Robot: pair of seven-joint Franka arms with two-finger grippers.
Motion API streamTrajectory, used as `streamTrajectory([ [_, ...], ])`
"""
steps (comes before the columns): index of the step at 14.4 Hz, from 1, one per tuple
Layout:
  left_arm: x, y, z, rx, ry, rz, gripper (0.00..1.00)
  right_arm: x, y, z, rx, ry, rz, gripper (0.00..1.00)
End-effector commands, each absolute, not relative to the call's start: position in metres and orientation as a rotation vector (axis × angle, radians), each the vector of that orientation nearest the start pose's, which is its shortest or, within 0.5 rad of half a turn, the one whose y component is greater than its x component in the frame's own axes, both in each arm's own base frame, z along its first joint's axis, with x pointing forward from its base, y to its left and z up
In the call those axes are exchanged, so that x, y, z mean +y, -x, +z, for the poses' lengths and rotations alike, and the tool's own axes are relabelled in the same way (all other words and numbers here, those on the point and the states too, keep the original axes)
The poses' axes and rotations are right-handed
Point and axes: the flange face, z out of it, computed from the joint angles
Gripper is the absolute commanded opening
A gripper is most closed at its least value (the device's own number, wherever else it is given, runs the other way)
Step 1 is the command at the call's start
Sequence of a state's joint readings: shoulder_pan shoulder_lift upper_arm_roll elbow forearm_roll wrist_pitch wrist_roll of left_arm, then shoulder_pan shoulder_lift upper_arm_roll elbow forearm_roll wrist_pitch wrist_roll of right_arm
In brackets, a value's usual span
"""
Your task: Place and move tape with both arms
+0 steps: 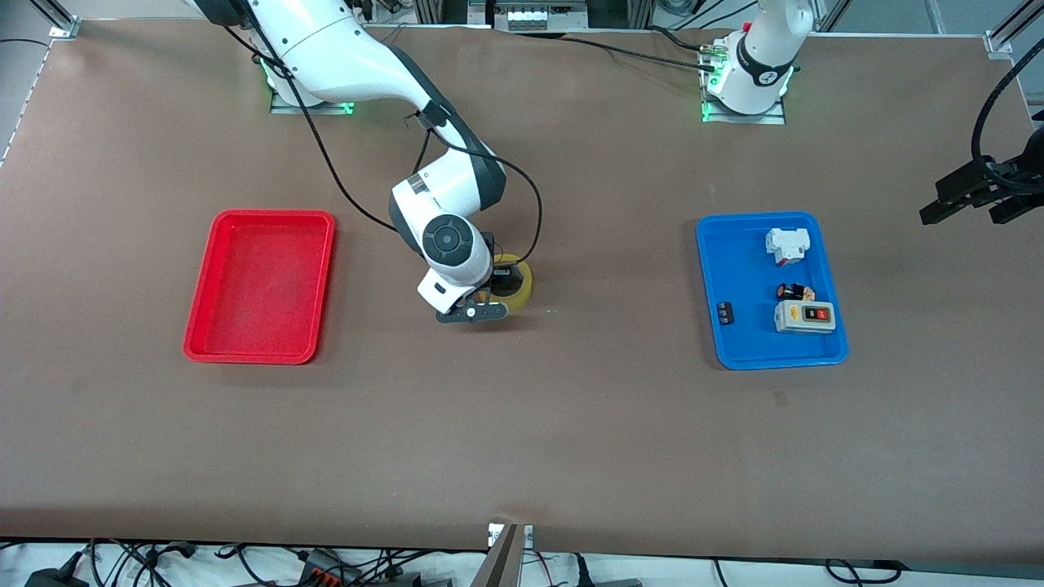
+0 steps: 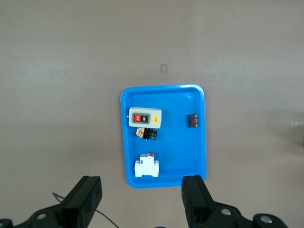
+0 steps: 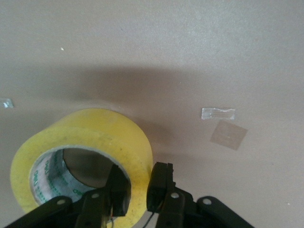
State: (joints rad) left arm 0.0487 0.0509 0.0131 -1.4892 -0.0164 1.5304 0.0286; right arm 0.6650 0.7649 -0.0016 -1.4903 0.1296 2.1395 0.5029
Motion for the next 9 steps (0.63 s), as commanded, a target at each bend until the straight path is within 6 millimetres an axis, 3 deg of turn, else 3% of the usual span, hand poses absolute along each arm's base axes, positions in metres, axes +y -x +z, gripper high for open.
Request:
streamTrajectory([
  [1,0.031,-0.559,0.633,-0.012,3.137,0.048,1.00,0.436,-0.553,0.219,-0.137,3.130,0.252,0.00],
  [2,0.029,-0.557,0.632,-0.005,3.138,0.068,1.00,0.430,-0.557,0.227,-0.127,3.147,0.265,0.00],
  [3,0.027,-0.558,0.632,0.000,3.138,0.063,1.00,0.422,-0.563,0.248,-0.108,3.160,0.257,0.00],
  [5,0.027,-0.560,0.631,0.004,3.133,0.061,1.00,0.382,-0.580,0.306,-0.022,3.189,0.288,0.00],
  [6,0.027,-0.562,0.629,0.006,3.131,0.061,1.00,0.344,-0.594,0.336,0.069,3.197,0.306,0.00],
  [7,0.027,-0.564,0.628,0.018,3.131,0.054,1.00,0.308,-0.605,0.354,0.146,3.198,0.347,0.00],
  [9,0.026,-0.566,0.628,0.026,3.129,0.020,1.00,0.228,-0.623,0.367,0.234,3.190,0.465,0.00],
])
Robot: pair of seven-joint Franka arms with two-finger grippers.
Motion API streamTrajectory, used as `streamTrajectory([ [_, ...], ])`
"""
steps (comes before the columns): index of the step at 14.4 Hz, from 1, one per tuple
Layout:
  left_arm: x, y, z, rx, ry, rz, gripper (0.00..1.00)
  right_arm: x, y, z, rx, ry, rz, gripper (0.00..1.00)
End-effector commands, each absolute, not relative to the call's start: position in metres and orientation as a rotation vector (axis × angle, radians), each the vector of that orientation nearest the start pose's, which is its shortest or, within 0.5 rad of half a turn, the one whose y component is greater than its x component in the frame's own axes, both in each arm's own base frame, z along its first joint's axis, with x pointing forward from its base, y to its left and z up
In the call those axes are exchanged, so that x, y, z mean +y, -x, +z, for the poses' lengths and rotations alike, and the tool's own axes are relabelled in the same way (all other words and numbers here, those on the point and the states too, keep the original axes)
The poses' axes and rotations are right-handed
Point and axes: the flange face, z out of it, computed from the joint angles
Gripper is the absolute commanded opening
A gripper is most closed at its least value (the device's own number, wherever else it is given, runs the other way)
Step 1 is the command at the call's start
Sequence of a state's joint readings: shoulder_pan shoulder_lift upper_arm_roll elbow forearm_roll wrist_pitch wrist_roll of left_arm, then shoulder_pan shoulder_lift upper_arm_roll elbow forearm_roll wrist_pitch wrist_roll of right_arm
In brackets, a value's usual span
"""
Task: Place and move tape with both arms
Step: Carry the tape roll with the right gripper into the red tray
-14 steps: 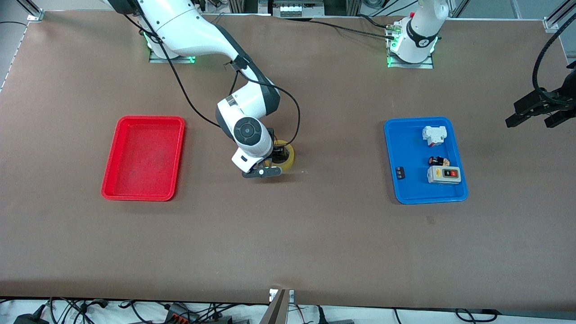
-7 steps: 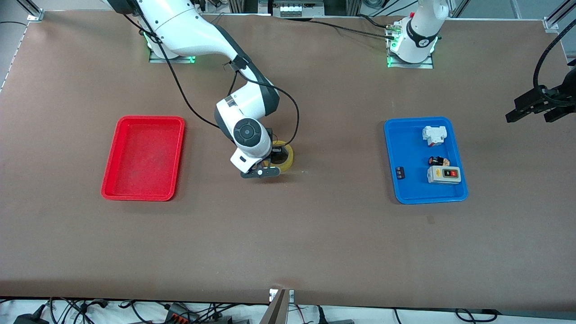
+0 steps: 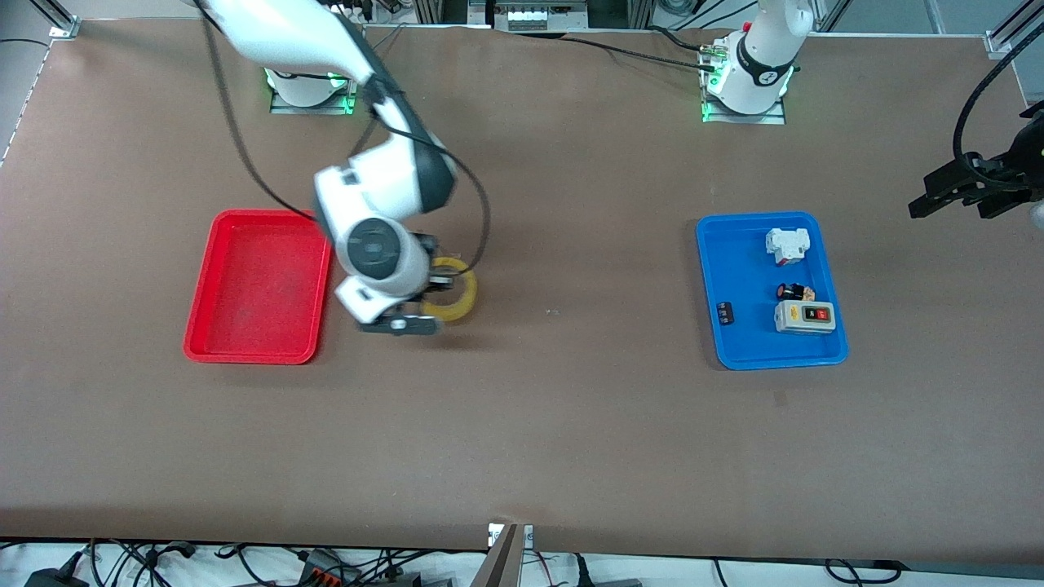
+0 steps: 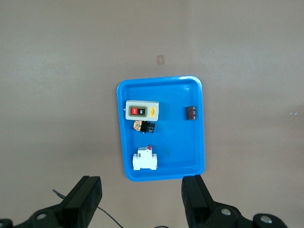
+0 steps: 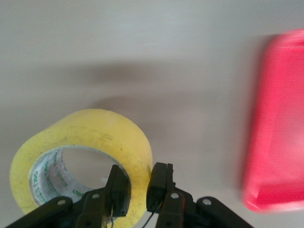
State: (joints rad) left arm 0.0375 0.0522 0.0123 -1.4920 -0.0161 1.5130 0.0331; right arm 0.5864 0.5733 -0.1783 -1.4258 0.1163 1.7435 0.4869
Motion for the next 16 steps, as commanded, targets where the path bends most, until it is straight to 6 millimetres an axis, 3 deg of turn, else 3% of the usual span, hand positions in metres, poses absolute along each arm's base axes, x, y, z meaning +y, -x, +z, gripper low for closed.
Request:
streamTrajectory([
  [1,0.027,-0.567,0.629,0.028,3.127,0.006,1.00,0.186,-0.633,0.366,0.267,3.175,0.498,0.00],
  [3,0.028,-0.568,0.628,0.065,3.102,0.002,1.00,0.108,-0.639,0.355,0.293,3.186,0.550,0.00],
  [6,0.025,-0.569,0.626,0.103,3.091,0.012,1.00,0.036,-0.633,0.322,0.283,3.172,0.600,0.00],
  [12,0.021,-0.567,0.623,0.068,3.110,0.045,1.00,-0.005,-0.588,0.266,0.247,3.188,0.440,0.00],
  [14,0.021,-0.567,0.622,0.063,3.110,0.055,1.00,-0.023,-0.570,0.257,0.242,3.177,0.407,0.00],
  [16,0.021,-0.567,0.618,0.061,3.112,0.069,1.00,-0.024,-0.567,0.254,0.215,3.175,0.412,0.00],
])
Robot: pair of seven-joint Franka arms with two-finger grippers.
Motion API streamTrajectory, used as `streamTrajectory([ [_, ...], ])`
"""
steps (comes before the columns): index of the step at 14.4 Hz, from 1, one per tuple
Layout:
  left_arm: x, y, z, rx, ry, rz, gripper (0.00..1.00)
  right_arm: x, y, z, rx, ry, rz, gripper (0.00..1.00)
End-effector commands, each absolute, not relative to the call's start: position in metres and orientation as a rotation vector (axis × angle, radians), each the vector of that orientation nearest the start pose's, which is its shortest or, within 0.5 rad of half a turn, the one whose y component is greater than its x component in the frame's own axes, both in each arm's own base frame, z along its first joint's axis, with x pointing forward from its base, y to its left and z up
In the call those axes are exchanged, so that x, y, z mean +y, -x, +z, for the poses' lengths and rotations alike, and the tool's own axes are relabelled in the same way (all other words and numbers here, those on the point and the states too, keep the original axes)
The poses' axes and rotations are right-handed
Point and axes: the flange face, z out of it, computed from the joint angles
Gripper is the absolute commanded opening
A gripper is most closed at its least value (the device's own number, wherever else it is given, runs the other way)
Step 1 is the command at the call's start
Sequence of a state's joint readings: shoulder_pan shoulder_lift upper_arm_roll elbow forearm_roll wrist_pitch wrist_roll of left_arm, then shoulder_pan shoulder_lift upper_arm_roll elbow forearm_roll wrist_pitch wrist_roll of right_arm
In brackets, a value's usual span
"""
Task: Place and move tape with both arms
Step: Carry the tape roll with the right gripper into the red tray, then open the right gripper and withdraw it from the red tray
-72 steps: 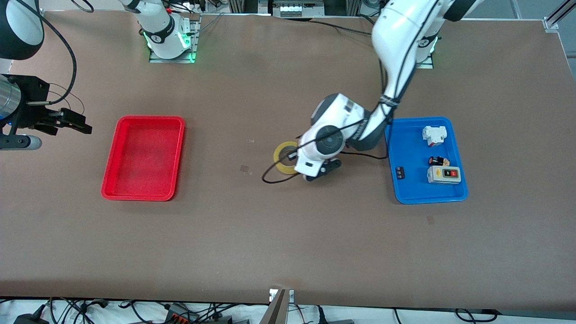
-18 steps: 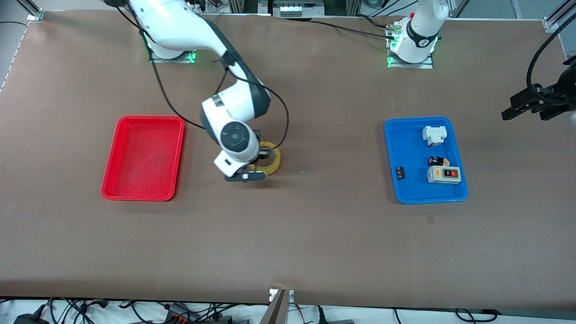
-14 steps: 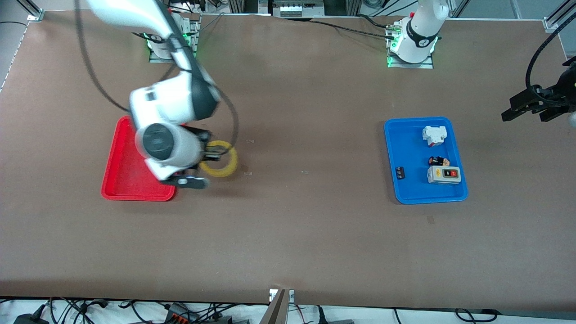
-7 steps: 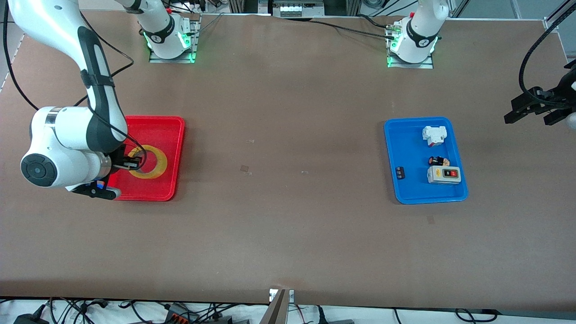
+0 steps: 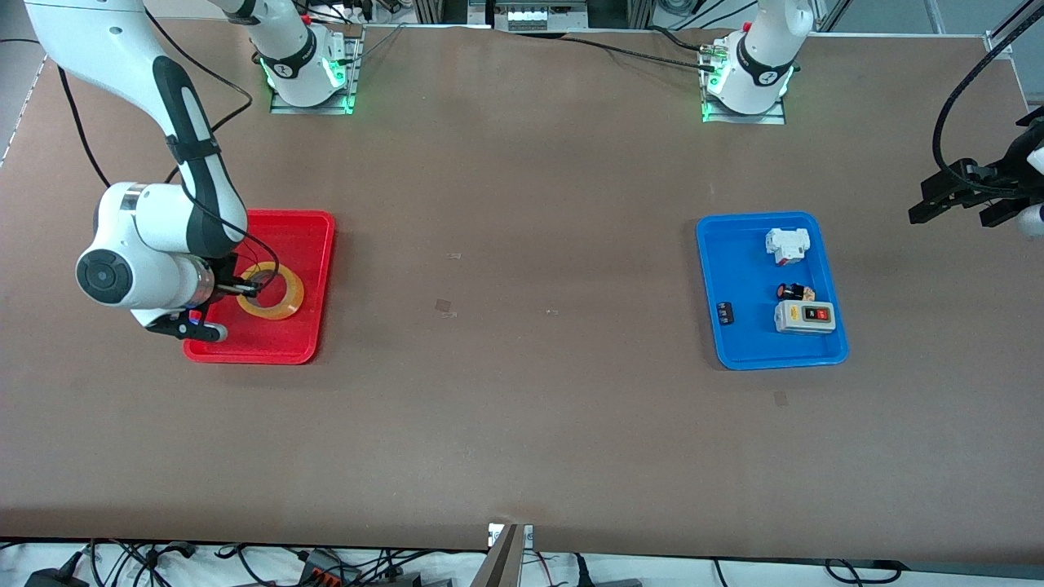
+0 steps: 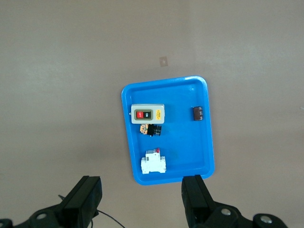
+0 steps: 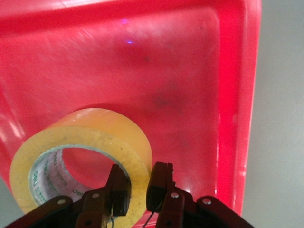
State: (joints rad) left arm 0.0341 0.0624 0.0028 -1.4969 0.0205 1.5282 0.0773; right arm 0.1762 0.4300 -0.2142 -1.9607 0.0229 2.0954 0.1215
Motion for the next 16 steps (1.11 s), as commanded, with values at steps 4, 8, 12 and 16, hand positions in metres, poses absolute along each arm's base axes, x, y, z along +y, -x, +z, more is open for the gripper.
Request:
streamTrajectory([
  [4,0.020,-0.568,0.615,0.063,3.112,0.079,1.00,-0.024,-0.561,0.246,0.216,3.173,0.429,0.00],
  [8,0.015,-0.572,0.603,0.071,3.111,0.112,1.00,-0.028,-0.563,0.231,0.219,3.179,0.429,0.12],
  [12,0.005,-0.578,0.593,0.031,3.111,0.132,1.00,-0.031,-0.580,0.250,0.153,3.177,0.409,1.00],
  [16,0.006,-0.578,0.594,0.028,3.112,0.132,1.00,-0.022,-0.618,0.347,0.139,3.162,0.465,1.00],
])
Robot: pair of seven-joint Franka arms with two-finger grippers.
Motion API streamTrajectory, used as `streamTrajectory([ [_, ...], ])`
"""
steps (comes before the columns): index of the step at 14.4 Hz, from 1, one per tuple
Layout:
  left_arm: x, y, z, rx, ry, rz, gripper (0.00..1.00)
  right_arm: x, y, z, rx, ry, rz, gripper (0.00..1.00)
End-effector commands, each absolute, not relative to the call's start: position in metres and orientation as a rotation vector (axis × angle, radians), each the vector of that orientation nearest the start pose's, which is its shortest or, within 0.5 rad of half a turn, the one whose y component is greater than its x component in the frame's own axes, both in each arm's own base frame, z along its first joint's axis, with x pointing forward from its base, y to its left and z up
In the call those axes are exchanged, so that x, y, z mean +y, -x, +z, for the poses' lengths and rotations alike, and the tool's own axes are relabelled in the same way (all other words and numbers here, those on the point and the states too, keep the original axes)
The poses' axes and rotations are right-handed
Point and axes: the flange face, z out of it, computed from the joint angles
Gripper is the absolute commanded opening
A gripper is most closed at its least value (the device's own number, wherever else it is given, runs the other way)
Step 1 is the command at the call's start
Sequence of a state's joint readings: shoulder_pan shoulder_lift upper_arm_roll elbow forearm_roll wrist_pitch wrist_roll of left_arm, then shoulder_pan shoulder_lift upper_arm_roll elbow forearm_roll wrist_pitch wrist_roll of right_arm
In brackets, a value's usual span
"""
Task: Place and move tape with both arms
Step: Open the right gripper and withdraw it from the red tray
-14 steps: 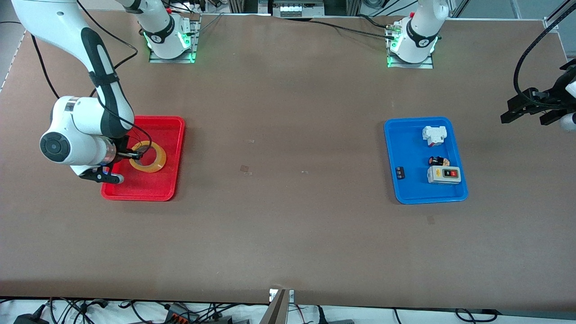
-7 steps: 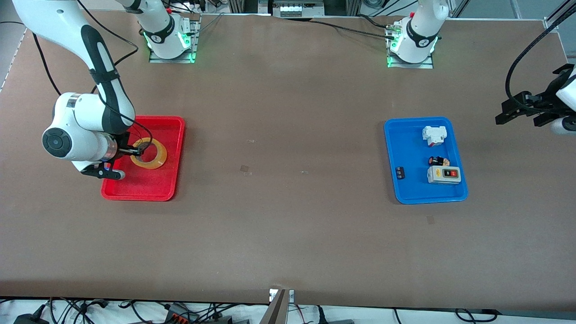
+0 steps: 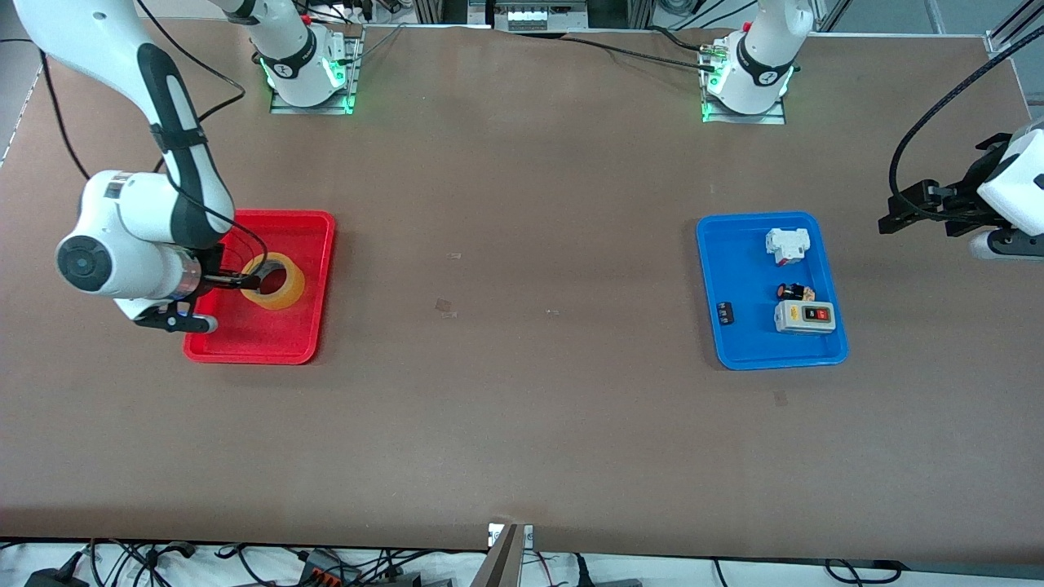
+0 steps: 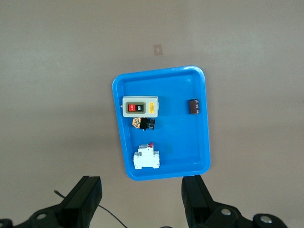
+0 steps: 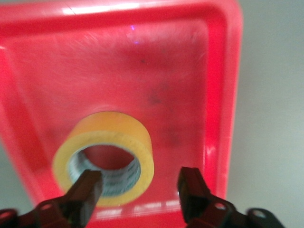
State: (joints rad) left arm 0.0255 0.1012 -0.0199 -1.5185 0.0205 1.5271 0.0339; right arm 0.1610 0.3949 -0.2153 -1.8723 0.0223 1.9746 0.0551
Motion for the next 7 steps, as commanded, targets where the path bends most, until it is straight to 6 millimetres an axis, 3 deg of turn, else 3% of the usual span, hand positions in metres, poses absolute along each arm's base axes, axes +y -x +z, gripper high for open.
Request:
streamTrajectory([
  [1,0.006,-0.578,0.595,0.031,3.113,0.127,1.00,-0.019,-0.627,0.377,0.145,3.153,0.475,1.00],
  [4,0.007,-0.577,0.597,0.031,3.113,0.125,1.00,-0.002,-0.645,0.457,0.077,3.152,0.383,1.00],
  [7,0.007,-0.577,0.598,0.028,3.114,0.122,1.00,0.027,-0.657,0.517,-0.004,3.170,0.198,1.00],
])
